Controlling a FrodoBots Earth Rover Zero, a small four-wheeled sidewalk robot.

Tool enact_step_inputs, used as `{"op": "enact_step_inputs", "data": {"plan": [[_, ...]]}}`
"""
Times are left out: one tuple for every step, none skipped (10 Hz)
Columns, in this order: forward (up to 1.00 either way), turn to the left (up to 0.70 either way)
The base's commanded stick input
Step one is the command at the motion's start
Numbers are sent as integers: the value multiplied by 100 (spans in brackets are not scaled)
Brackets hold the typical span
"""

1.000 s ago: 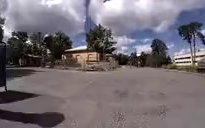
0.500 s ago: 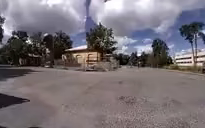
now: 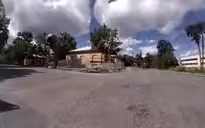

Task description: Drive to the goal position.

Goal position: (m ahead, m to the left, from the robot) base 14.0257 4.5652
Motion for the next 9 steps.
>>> {"op": "enact_step_inputs", "data": {"plan": [[85,34],[85,34],[85,34],[85,34],[85,34],[85,34],[85,34],[85,34],[85,34]]}}
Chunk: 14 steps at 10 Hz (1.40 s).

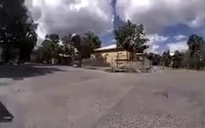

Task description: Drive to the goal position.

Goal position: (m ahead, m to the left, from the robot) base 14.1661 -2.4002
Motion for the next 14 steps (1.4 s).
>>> {"op": "enact_step_inputs", "data": {"plan": [[85,34],[85,34],[85,34],[85,34],[85,34],[85,34],[85,34],[85,34],[85,34],[85,34],[85,34],[85,34],[85,34],[85,34]]}}
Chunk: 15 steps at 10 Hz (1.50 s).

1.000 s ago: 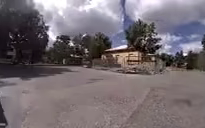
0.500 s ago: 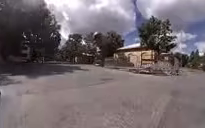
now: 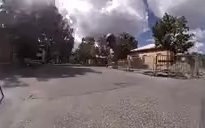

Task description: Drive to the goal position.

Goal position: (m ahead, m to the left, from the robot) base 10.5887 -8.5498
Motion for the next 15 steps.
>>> {"op": "enact_step_inputs", "data": {"plan": [[85,34],[85,34],[85,34],[85,34],[85,34],[85,13],[85,1],[75,-2],[30,-14],[30,-14],[30,-3],[30,1],[30,1],[30,1],[30,1]]}}
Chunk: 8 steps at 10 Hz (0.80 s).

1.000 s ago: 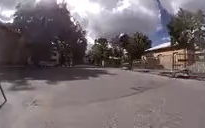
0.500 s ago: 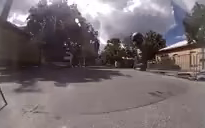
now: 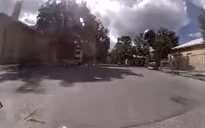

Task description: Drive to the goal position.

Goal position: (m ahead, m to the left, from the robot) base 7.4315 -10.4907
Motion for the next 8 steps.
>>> {"op": "enact_step_inputs", "data": {"plan": [[30,1],[30,1],[30,1],[30,1],[30,1],[30,1],[30,1],[30,1]]}}
